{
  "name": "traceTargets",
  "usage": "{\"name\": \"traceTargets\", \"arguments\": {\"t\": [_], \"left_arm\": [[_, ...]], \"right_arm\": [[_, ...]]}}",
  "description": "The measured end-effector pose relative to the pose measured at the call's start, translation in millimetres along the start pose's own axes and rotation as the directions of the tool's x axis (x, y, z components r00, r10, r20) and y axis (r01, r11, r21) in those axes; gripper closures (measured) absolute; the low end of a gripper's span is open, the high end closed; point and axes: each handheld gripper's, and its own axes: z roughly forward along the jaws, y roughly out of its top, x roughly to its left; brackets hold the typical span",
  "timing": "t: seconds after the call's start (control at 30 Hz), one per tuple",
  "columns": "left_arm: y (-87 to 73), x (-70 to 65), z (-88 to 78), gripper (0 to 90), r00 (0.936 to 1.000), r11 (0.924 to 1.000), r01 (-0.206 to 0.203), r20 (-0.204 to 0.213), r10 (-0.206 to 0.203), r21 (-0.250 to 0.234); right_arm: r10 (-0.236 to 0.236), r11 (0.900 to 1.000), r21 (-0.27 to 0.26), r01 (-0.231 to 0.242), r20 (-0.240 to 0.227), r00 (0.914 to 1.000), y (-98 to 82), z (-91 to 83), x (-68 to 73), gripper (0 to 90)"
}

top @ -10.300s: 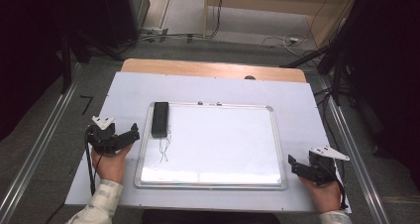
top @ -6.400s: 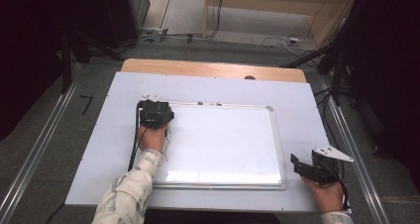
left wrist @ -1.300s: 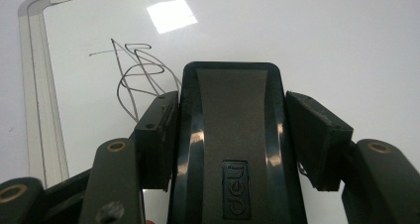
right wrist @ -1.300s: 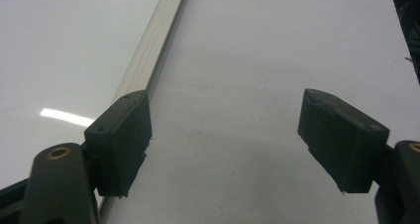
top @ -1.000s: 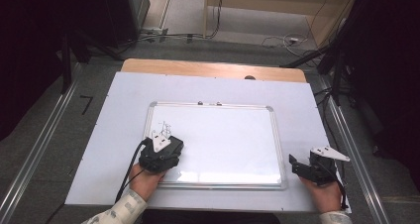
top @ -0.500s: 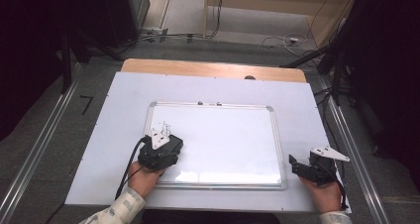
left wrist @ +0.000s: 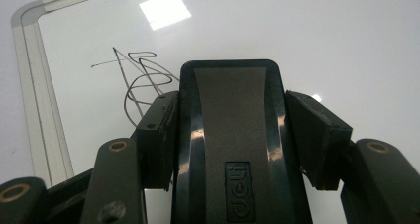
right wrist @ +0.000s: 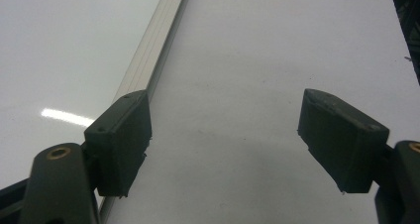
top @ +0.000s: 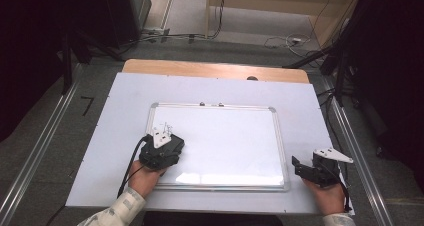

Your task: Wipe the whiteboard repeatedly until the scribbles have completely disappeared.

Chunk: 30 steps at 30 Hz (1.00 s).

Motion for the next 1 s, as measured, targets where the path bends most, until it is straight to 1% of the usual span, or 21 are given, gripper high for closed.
{"name": "traceTargets", "arguments": {"t": [0.23,0.4,0.43,0.73,0.87,1.0], "left_arm": [[1.9,4.8,2.1,41.9,1.0000,1.0000,-0.003,-0.005,0.003,0.004],[3.7,10.7,4.5,41.9,0.9999,1.0000,-0.003,-0.011,0.003,0.004],[4.0,12.0,5.2,42.0,0.9999,1.0000,0.002,-0.013,-0.002,0.001],[7.2,22.7,8.7,41.9,0.9995,1.0000,0.002,-0.032,-0.002,0.008],[8.2,27.1,10.2,41.9,0.9991,0.9999,0.008,-0.042,-0.007,0.008],[8.5,28.7,10.7,41.8,0.9988,0.9998,0.018,-0.046,-0.018,0.008]], "right_arm": [[0.002,1.000,0.003,-0.002,0.000,1.0000,-0.2,0.0,0.1,19.7],[0.002,1.000,0.003,-0.002,-0.001,1.0000,-0.4,0.1,0.0,19.6],[0.003,1.000,0.003,-0.003,-0.002,1.0000,-0.4,0.1,0.1,19.7],[0.002,1.000,0.006,-0.002,-0.001,1.0000,-0.7,0.5,-0.4,19.7],[0.002,1.000,0.006,-0.002,-0.001,1.0000,-0.8,0.6,-0.3,19.6],[0.002,1.000,0.007,-0.002,-0.001,1.0000,-0.8,0.6,-0.3,19.6]]}}
